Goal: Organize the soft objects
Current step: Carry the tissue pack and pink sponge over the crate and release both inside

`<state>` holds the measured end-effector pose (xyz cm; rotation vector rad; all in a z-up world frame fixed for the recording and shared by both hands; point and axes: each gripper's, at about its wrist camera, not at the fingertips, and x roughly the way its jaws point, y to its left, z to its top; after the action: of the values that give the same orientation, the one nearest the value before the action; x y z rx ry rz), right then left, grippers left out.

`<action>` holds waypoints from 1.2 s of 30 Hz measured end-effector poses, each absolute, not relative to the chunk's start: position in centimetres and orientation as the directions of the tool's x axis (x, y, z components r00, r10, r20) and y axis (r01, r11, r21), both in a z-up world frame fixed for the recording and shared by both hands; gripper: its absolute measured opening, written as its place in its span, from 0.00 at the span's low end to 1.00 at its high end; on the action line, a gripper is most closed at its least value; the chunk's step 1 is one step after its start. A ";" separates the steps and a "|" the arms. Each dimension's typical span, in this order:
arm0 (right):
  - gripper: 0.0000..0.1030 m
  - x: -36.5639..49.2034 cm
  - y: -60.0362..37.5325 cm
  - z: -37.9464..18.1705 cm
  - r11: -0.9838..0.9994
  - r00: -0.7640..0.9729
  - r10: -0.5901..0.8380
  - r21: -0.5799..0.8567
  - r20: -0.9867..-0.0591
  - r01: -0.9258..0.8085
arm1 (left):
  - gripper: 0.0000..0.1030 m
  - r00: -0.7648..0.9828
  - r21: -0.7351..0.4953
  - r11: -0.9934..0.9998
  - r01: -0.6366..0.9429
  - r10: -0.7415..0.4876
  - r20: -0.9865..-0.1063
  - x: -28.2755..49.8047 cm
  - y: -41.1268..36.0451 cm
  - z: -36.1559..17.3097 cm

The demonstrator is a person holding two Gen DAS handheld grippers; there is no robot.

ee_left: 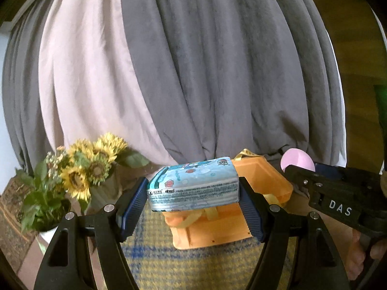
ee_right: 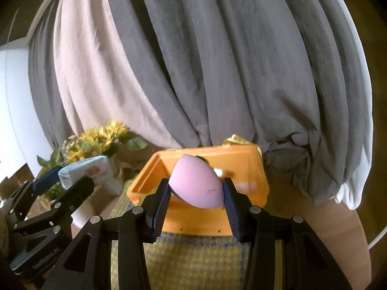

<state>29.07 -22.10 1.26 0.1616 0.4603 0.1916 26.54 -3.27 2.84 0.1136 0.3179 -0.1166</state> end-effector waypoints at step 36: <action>0.43 50.1 -23.0 -0.8 0.985 0.659 0.172 0.145 -0.732 -0.097 | 0.71 0.748 0.090 0.956 0.281 -0.159 -0.644 47.3 -6.3 0.4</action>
<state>50.14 -22.98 -0.78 0.0961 0.8374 0.1523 47.28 -6.28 0.43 0.1859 0.6853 -0.2424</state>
